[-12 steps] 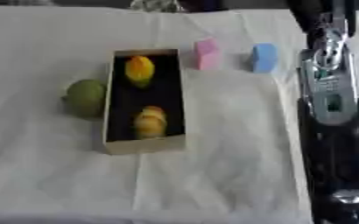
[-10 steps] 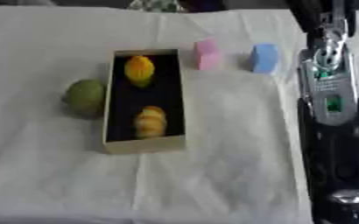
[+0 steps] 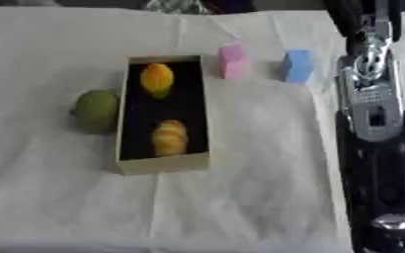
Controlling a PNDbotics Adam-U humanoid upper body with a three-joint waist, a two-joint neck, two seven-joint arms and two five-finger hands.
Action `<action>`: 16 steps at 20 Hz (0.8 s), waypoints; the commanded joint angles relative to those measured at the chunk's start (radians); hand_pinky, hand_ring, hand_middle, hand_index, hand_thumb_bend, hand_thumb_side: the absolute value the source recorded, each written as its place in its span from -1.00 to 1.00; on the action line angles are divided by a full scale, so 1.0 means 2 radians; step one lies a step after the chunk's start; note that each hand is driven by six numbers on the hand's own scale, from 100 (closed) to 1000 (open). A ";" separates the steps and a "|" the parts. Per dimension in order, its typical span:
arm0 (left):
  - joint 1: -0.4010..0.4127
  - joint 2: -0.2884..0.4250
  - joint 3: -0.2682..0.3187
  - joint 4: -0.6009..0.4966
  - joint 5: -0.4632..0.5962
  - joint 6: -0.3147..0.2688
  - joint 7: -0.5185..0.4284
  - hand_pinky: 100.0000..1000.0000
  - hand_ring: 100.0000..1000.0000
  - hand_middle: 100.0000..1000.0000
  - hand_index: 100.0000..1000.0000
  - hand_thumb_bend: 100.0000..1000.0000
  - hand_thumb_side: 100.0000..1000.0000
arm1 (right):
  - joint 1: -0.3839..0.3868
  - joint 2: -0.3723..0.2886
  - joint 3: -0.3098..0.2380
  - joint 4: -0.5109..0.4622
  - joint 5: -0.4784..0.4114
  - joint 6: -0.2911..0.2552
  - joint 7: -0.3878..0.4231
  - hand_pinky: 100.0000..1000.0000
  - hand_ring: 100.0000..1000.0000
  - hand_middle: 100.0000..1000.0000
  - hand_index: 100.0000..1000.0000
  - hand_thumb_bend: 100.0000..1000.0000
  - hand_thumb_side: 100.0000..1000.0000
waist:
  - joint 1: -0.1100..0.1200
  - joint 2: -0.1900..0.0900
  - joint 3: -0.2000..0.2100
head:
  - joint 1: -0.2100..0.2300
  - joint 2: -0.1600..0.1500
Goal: Pick up objects on the table and place them in the box.
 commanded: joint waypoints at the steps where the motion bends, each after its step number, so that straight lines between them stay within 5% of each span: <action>1: -0.010 0.017 -0.019 -0.003 -0.016 -0.017 -0.078 0.79 0.80 0.73 0.99 -1.00 -0.66 | -0.007 -0.009 -0.001 -0.013 0.000 -0.002 0.001 0.39 0.40 0.05 0.64 -1.00 -0.08 | 0.007 -0.004 -0.002 | 0.000 0.002; 9: -0.015 0.029 -0.066 0.029 -0.056 -0.075 -0.302 0.84 0.88 0.78 0.99 -1.00 -0.63 | -0.007 -0.009 0.000 -0.012 -0.001 -0.002 0.001 0.39 0.40 0.05 0.64 -1.00 -0.08 | 0.007 -0.003 -0.003 | 0.001 0.002; 16: -0.018 0.026 -0.101 0.060 -0.080 -0.120 -0.349 0.87 0.94 0.82 1.00 -1.00 -0.61 | -0.006 -0.008 0.000 -0.012 -0.002 -0.002 0.002 0.39 0.41 0.05 0.64 -1.00 -0.08 | 0.008 -0.002 -0.005 | 0.003 0.002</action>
